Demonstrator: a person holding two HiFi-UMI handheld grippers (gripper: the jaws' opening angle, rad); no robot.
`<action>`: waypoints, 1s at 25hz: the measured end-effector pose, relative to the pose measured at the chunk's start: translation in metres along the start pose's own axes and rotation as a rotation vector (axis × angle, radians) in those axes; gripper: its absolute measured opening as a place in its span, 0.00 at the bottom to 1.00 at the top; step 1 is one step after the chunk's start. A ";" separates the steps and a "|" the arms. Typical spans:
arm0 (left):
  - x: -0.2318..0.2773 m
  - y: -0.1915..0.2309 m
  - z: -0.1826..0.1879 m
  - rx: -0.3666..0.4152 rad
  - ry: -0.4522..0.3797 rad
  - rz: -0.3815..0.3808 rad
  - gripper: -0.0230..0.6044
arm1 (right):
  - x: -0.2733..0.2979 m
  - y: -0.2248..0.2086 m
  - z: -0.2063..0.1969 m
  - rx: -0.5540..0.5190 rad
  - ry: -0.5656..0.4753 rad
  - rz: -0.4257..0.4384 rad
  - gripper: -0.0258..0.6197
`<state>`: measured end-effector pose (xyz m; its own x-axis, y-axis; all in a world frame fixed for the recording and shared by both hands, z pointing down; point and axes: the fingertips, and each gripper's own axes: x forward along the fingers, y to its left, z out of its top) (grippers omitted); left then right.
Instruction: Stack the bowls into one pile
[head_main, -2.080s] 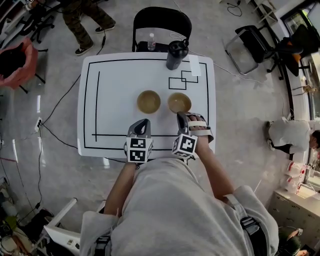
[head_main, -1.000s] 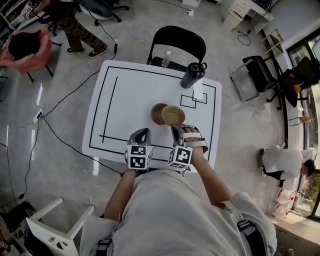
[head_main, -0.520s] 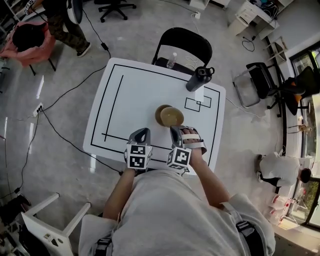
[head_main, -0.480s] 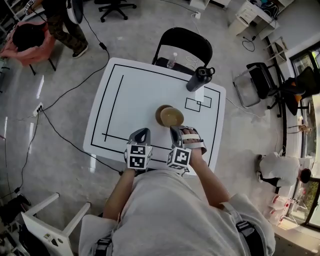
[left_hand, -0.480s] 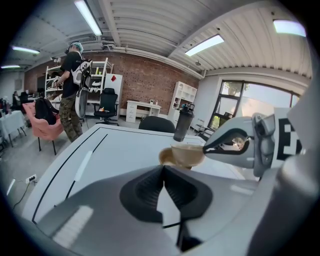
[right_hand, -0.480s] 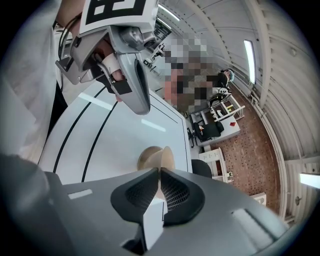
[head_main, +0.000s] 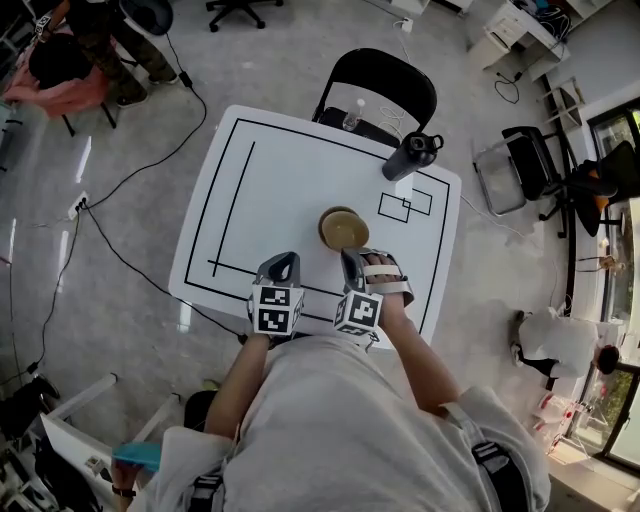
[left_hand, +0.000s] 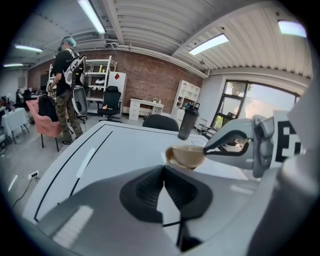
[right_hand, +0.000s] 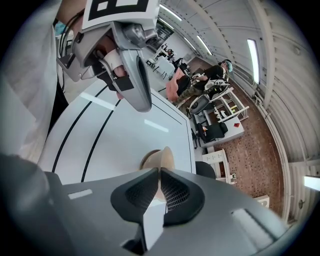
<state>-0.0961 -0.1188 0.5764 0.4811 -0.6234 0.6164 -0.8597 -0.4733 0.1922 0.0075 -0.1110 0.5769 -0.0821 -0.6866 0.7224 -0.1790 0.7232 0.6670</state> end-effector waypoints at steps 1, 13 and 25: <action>0.001 0.000 -0.001 -0.001 0.003 0.000 0.04 | 0.001 0.001 0.000 -0.001 0.001 0.003 0.07; 0.006 0.004 -0.004 -0.012 0.015 0.008 0.04 | 0.012 0.007 0.000 -0.007 -0.004 0.032 0.07; 0.014 0.007 -0.006 -0.028 0.035 0.013 0.04 | 0.023 0.009 0.001 -0.013 -0.014 0.062 0.06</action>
<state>-0.0963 -0.1268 0.5906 0.4643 -0.6069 0.6450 -0.8703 -0.4478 0.2051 0.0034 -0.1200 0.5991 -0.1062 -0.6410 0.7601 -0.1605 0.7655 0.6231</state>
